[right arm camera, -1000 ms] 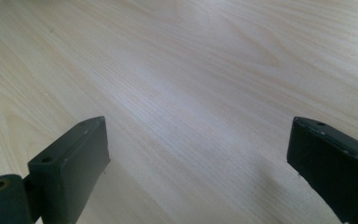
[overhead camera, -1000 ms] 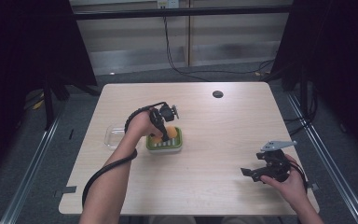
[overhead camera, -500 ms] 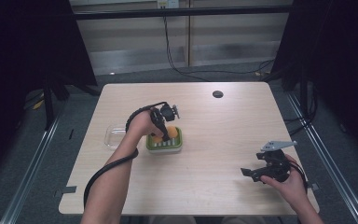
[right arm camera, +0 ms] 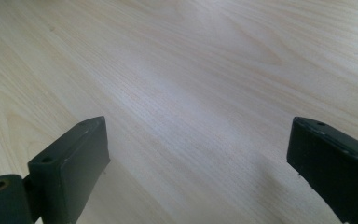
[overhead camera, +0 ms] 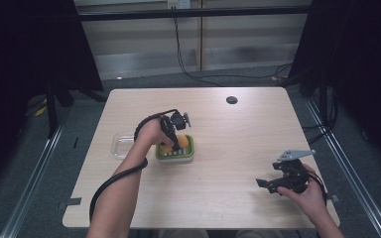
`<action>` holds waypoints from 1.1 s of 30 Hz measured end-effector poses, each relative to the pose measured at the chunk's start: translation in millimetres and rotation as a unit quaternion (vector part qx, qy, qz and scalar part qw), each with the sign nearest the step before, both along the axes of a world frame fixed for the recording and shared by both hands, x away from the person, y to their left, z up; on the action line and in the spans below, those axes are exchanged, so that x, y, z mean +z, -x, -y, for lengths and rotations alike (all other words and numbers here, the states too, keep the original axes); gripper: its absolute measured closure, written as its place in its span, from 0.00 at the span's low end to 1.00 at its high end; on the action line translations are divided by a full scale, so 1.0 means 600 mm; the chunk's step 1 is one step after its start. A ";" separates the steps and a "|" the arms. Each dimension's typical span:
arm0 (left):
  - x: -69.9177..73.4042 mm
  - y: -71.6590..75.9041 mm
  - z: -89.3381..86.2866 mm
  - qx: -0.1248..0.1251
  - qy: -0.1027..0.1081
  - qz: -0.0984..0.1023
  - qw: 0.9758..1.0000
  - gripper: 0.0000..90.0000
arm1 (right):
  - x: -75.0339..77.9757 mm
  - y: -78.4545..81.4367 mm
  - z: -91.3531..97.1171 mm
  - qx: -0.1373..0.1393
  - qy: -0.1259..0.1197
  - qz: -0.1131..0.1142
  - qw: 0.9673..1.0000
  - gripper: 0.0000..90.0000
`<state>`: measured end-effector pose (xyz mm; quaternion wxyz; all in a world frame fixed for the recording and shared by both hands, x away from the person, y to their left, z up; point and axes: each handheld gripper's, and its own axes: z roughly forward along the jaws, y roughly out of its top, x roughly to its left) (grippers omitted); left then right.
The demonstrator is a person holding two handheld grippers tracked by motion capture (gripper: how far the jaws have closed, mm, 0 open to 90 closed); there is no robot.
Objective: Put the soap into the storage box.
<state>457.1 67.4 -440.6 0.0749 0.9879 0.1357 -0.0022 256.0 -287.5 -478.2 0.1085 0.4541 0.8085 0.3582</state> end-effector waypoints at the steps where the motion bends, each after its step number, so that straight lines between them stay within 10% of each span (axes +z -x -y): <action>1: 0.000 0.000 0.000 -0.001 0.000 -0.001 1.000 0.55 | 0.000 0.000 0.000 0.000 0.000 0.001 1.000 0.06; 33: 0.022 -0.002 -0.013 0.039 0.022 0.005 0.999 0.46 | -0.001 0.000 -0.002 0.001 0.001 0.000 1.000 0.06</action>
